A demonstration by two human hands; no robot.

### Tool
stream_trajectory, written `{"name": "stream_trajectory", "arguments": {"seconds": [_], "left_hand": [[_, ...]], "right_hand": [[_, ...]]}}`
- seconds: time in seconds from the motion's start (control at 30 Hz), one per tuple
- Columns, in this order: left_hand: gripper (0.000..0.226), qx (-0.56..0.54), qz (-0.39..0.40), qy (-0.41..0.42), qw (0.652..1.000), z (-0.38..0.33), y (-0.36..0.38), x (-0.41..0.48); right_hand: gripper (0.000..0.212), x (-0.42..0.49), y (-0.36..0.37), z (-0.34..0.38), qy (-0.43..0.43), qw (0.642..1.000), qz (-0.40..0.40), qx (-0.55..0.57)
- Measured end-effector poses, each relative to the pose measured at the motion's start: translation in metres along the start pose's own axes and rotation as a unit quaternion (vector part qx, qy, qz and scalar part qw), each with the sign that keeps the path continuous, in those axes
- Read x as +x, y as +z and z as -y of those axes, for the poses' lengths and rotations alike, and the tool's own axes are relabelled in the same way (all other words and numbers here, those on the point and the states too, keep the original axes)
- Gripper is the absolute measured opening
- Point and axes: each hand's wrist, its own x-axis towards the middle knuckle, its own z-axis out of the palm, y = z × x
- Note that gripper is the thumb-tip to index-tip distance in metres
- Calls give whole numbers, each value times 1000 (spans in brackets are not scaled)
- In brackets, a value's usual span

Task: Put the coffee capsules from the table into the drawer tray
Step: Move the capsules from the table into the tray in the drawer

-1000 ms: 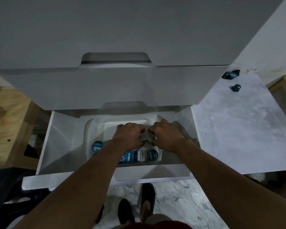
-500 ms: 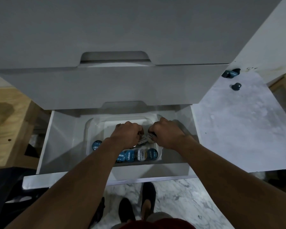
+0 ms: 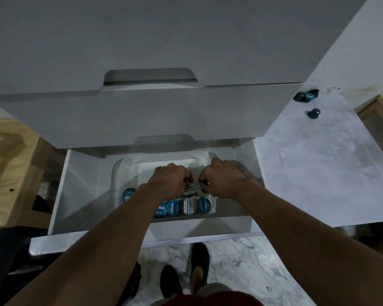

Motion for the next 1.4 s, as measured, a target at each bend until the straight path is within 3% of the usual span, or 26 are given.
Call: {"name": "stream_trajectory", "arguments": {"seconds": [0.47,0.63,0.73,0.93,1.1,1.4], "left_hand": [[30,-12,-6,-10,1000,-2,2,-4],[33,-30,-48,-26,998,-4,-3,-6],[30,-48,-119,-49,990,-7,-13,-11],[30,27,-222,-59,973,-17,-34,-38],[31,79,-271,-27,959,-34,-44,-67],[25,54,-310,53,948,-124,-39,-108]], "right_hand": [[20,-1,1,-2,-17,1000,-9,12],[33,3,5,-9,-11,999,-18,40],[34,5,1,-14,-8,998,-51,48],[23,-12,-17,-16,21,988,-146,50],[22,-47,-25,-14,57,976,-209,40],[25,-145,-25,-31,131,952,-275,20]]}}
